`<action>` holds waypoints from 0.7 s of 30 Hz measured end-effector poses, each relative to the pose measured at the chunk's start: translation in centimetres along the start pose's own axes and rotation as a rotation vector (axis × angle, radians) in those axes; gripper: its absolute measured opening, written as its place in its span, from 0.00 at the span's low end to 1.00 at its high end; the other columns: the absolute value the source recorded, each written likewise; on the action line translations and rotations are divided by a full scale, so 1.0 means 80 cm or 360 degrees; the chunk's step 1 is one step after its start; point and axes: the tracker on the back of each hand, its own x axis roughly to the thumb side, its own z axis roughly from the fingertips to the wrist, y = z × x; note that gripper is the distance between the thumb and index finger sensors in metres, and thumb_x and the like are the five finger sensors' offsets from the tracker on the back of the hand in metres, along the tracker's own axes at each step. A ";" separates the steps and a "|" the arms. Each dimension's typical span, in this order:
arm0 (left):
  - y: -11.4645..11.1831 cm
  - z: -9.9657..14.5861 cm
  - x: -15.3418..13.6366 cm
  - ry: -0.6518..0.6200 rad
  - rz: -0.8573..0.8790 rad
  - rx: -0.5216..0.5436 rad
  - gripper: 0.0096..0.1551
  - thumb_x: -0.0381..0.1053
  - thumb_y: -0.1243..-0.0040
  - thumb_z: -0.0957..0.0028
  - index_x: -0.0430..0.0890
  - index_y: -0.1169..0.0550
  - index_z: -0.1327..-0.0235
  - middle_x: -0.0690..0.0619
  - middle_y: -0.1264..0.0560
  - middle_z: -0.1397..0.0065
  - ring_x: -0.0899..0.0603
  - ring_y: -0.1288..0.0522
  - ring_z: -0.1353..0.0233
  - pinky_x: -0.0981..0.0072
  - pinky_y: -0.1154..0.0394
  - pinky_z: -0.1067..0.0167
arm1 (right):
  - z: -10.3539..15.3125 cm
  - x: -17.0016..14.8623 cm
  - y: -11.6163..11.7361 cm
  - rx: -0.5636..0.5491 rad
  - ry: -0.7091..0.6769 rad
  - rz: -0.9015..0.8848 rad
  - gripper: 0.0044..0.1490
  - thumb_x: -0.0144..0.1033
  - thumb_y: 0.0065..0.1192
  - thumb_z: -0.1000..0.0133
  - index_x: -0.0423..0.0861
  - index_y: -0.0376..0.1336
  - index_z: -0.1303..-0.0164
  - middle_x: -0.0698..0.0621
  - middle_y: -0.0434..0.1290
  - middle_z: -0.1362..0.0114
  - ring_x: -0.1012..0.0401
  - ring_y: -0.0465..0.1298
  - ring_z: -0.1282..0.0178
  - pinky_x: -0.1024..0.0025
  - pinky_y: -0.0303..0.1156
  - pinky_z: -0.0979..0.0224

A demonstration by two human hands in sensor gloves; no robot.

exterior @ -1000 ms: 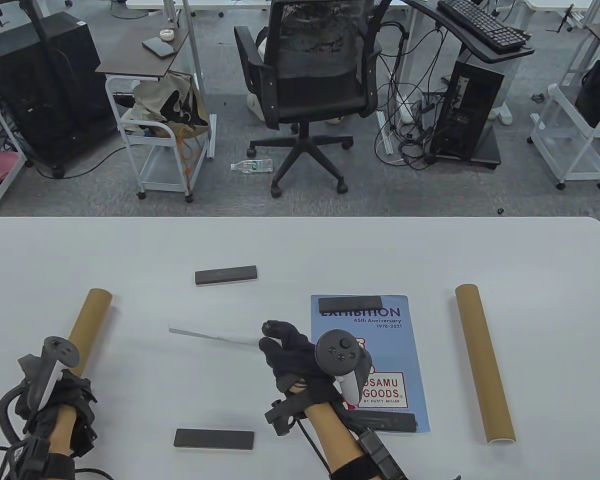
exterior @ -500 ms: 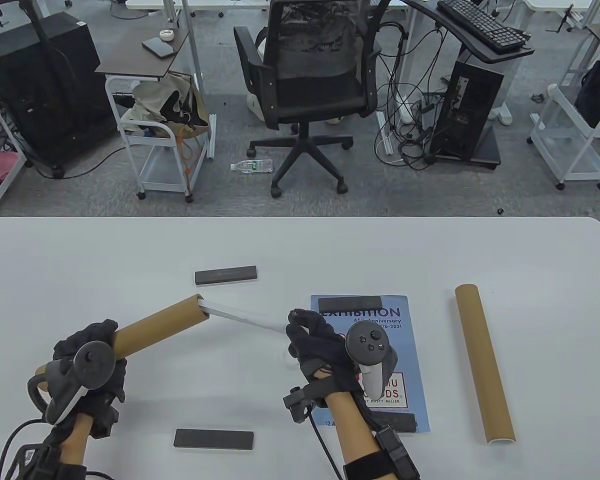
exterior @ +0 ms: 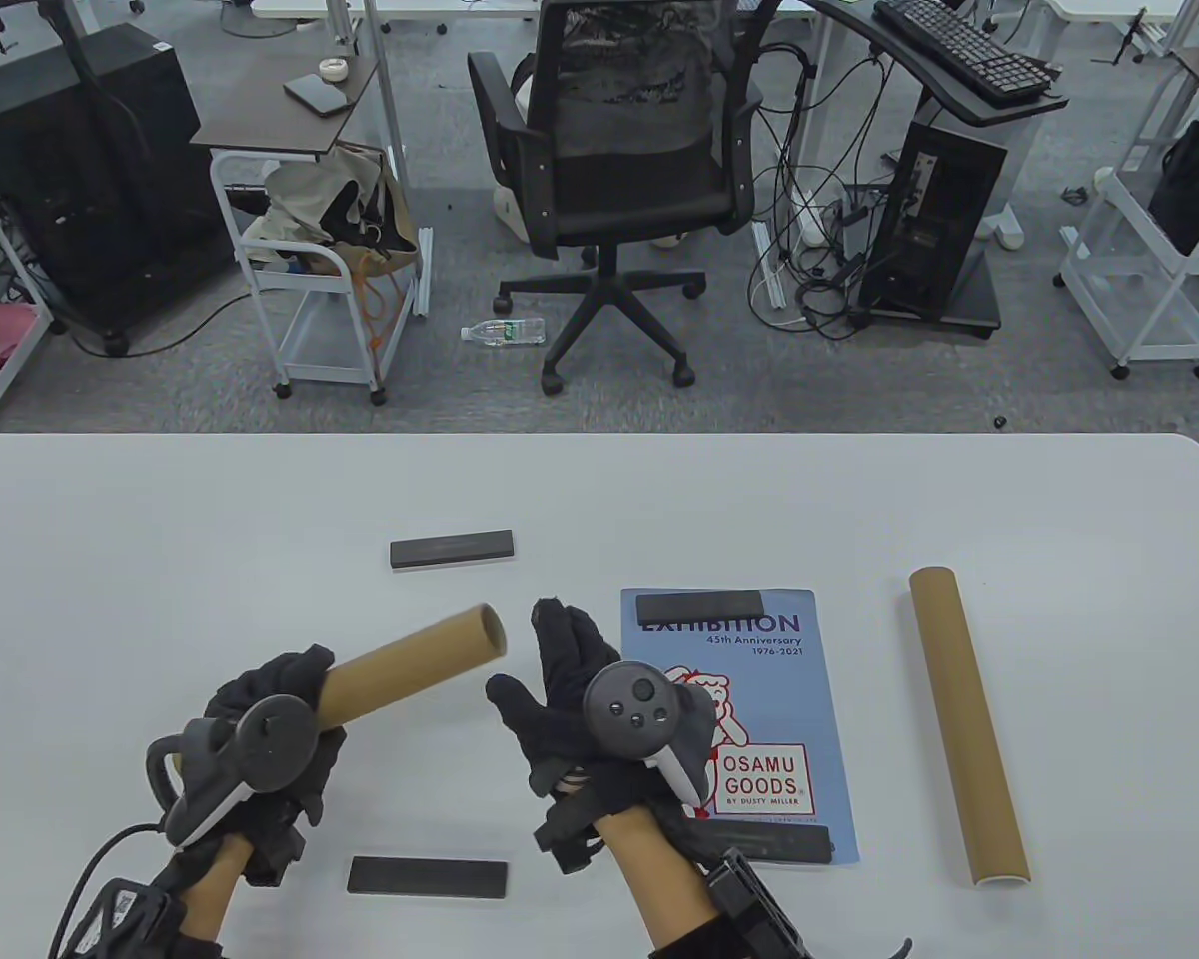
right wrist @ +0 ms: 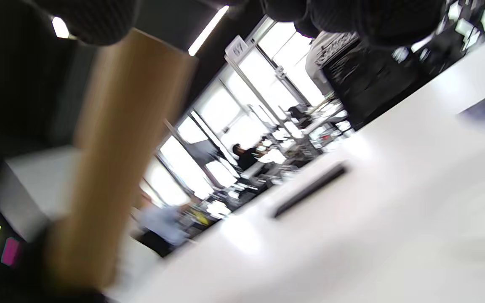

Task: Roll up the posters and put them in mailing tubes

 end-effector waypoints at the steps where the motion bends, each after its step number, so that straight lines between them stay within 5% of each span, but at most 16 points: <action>1: 0.003 0.001 -0.007 0.0036 0.0055 0.0004 0.51 0.60 0.31 0.60 0.57 0.48 0.30 0.51 0.37 0.25 0.39 0.28 0.27 0.36 0.34 0.30 | -0.003 -0.003 0.009 0.0129 0.0055 0.0267 0.45 0.56 0.58 0.45 0.45 0.50 0.23 0.38 0.50 0.20 0.33 0.51 0.26 0.39 0.61 0.36; 4: 0.009 0.003 -0.019 0.0081 0.0104 0.0024 0.51 0.60 0.31 0.60 0.56 0.48 0.30 0.50 0.37 0.25 0.38 0.28 0.27 0.35 0.34 0.30 | -0.011 -0.012 0.048 0.0431 0.0194 0.0939 0.44 0.55 0.57 0.44 0.49 0.47 0.22 0.43 0.45 0.17 0.35 0.45 0.23 0.39 0.57 0.31; 6: 0.010 0.003 -0.019 0.0075 0.0081 0.0029 0.51 0.60 0.31 0.60 0.56 0.48 0.30 0.50 0.36 0.25 0.39 0.28 0.27 0.36 0.34 0.30 | -0.017 -0.019 0.070 0.0681 0.0247 0.1054 0.44 0.55 0.54 0.43 0.51 0.43 0.22 0.45 0.41 0.16 0.36 0.42 0.22 0.39 0.55 0.29; 8: 0.007 0.003 -0.015 0.0047 0.0066 -0.0003 0.51 0.60 0.30 0.60 0.56 0.47 0.30 0.50 0.36 0.25 0.39 0.28 0.27 0.36 0.34 0.30 | -0.019 -0.023 0.087 0.0756 0.0291 0.1045 0.39 0.51 0.56 0.43 0.48 0.51 0.25 0.45 0.48 0.17 0.36 0.44 0.22 0.39 0.55 0.30; 12: 0.004 0.002 -0.005 0.0015 -0.0036 0.0000 0.51 0.60 0.30 0.61 0.57 0.47 0.30 0.50 0.36 0.25 0.39 0.27 0.27 0.36 0.33 0.30 | -0.019 -0.010 0.092 0.0470 0.0157 0.1095 0.31 0.44 0.63 0.46 0.42 0.62 0.35 0.40 0.63 0.24 0.37 0.55 0.24 0.39 0.62 0.34; 18: 0.003 0.003 -0.001 -0.0004 -0.0073 -0.0027 0.51 0.60 0.30 0.61 0.57 0.46 0.30 0.51 0.35 0.25 0.39 0.27 0.27 0.36 0.33 0.30 | -0.017 0.002 0.094 0.0436 -0.0016 0.1172 0.25 0.42 0.64 0.47 0.39 0.67 0.47 0.40 0.70 0.30 0.39 0.64 0.27 0.42 0.67 0.37; 21: 0.002 0.002 -0.002 -0.0001 -0.0093 -0.0056 0.51 0.60 0.29 0.61 0.57 0.46 0.30 0.51 0.35 0.25 0.39 0.27 0.27 0.36 0.33 0.30 | -0.015 0.005 0.052 0.0161 -0.0032 0.0733 0.27 0.44 0.62 0.47 0.39 0.66 0.46 0.40 0.68 0.29 0.39 0.64 0.28 0.44 0.69 0.38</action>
